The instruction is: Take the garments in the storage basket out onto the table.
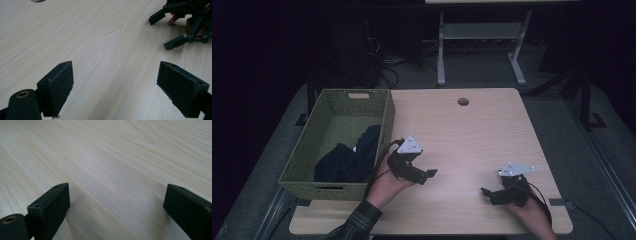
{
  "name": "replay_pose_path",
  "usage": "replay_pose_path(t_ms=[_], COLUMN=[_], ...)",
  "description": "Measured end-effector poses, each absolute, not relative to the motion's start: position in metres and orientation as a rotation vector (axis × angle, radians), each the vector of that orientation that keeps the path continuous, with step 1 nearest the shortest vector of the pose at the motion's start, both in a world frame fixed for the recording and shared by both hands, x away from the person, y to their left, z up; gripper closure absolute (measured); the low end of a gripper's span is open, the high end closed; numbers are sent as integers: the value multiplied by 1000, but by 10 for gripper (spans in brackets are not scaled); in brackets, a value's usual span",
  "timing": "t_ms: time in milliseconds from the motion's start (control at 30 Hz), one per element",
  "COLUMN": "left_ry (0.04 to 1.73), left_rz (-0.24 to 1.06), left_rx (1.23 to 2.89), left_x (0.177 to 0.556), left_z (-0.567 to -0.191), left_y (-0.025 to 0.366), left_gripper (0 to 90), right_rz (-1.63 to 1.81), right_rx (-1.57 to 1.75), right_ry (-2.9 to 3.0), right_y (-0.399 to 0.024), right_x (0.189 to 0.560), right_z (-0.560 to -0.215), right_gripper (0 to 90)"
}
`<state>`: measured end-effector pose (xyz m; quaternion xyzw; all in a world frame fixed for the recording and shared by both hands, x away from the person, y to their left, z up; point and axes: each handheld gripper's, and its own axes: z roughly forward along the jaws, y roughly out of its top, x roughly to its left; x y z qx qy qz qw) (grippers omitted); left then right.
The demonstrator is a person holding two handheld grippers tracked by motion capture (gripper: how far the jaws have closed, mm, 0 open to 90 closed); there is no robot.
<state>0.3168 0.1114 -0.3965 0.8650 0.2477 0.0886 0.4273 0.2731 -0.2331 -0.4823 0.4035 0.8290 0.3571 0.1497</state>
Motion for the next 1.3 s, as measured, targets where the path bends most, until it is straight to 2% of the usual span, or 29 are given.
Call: replay_pose_path(t_ms=[1300], left_ry=[611], left_rz=[225], left_rx=[2247], left_x=[330], left_z=[-367], left_y=[121], left_gripper=[136], right_rz=[1026], right_rx=[1161], right_ry=[2383], right_y=[-233], right_x=[273], right_z=[-482], right_gripper=[63])
